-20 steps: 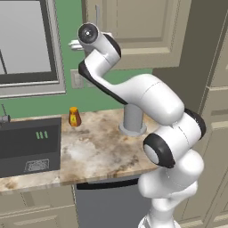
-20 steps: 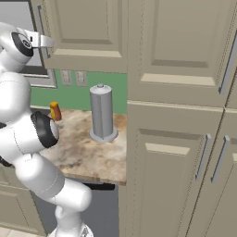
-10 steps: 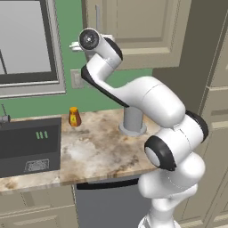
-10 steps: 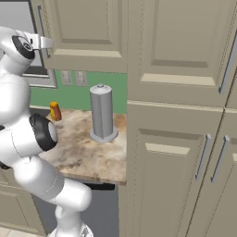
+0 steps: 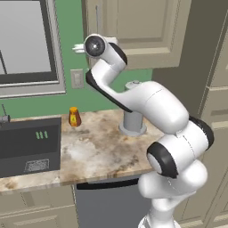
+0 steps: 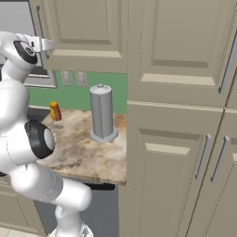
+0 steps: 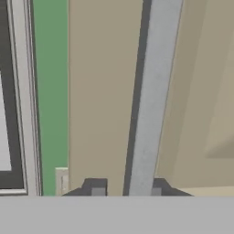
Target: Open the cabinet. Pick the bar soap and place it next to the sink. Then close the cabinet.
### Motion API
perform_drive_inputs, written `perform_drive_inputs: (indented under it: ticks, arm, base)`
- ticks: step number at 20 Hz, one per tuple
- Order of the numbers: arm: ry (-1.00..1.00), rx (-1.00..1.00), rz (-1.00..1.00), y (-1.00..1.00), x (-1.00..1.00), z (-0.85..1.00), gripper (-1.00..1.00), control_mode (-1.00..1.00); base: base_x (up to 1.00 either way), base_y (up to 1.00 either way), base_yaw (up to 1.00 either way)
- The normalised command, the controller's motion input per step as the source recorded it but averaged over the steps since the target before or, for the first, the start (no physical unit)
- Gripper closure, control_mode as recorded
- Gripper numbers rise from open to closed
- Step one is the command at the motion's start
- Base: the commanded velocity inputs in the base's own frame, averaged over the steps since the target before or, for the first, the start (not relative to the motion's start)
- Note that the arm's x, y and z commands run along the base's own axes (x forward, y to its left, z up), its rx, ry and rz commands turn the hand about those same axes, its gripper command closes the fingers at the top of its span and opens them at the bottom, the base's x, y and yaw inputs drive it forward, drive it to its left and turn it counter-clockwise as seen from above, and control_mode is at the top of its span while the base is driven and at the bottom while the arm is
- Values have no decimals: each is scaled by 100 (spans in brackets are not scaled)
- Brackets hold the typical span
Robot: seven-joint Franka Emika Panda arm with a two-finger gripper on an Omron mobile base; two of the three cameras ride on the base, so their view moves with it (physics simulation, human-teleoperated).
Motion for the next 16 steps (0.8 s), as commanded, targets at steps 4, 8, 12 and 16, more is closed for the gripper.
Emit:
perform_drive_inputs:
  ticks: [4, 8, 12, 16]
  arm:
    - [-4, 0, 5, 1, -30, 0, 100, -100]
    - [0, 5, 0, 0, -46, 4, 100, -100]
    - [1, 7, 0, 0, -49, 7, 100, -100]
    - [1, 7, 0, 0, -56, 10, 100, -100]
  base:
    - [0, 0, 0]
    - [0, 0, 0]
    - [0, 0, 0]
    - [0, 0, 0]
